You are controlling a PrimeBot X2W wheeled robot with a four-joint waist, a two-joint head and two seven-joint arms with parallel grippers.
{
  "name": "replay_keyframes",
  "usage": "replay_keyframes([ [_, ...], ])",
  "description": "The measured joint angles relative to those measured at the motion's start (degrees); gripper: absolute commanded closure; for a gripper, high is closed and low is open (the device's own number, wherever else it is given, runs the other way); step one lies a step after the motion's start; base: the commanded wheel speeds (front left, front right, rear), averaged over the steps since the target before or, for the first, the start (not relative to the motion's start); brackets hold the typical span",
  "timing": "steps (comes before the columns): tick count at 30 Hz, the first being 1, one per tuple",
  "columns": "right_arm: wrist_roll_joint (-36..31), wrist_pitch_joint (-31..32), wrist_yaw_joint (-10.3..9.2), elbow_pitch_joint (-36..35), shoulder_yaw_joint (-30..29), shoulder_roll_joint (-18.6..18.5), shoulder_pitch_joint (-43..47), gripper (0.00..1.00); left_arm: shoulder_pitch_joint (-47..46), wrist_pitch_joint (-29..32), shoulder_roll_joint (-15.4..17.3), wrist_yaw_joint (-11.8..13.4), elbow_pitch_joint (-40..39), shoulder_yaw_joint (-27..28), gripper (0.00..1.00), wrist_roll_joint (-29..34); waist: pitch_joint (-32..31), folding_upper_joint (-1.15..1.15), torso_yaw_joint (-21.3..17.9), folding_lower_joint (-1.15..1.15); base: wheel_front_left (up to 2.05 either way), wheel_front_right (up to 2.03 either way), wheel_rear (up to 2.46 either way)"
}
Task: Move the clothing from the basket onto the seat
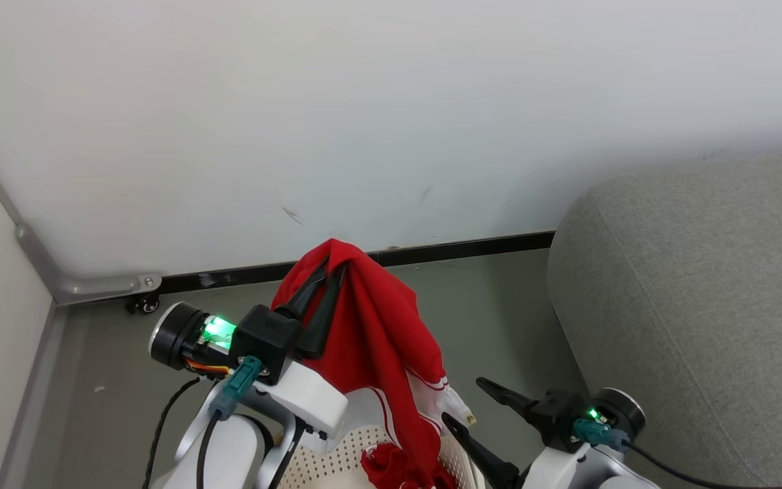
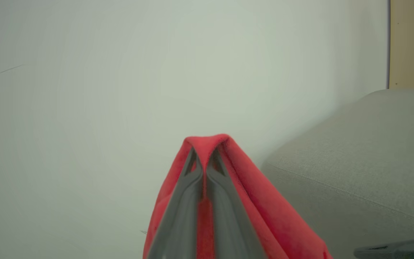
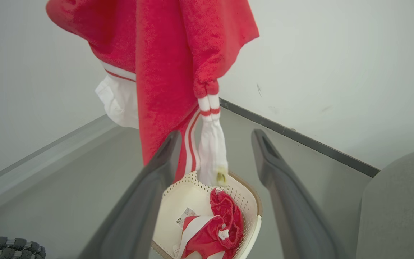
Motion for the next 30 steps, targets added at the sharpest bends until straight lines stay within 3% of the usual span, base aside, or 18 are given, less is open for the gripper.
replay_keyframes([
  [19,7.2,-0.1,0.0,2.2,10.8,1.4,-3.9,0.0,-0.1,4.4,-1.3,-0.9,-3.2,-2.8,1.0,0.1,-0.3,0.0,2.1,0.0,0.0,0.0,0.0],
  [30,5.0,-1.9,0.0,7.7,11.7,2.6,-7.8,0.0,-0.4,6.6,-1.9,-1.4,-4.5,-4.5,1.0,0.1,0.2,0.0,3.0,0.0,0.0,0.0,0.0],
])
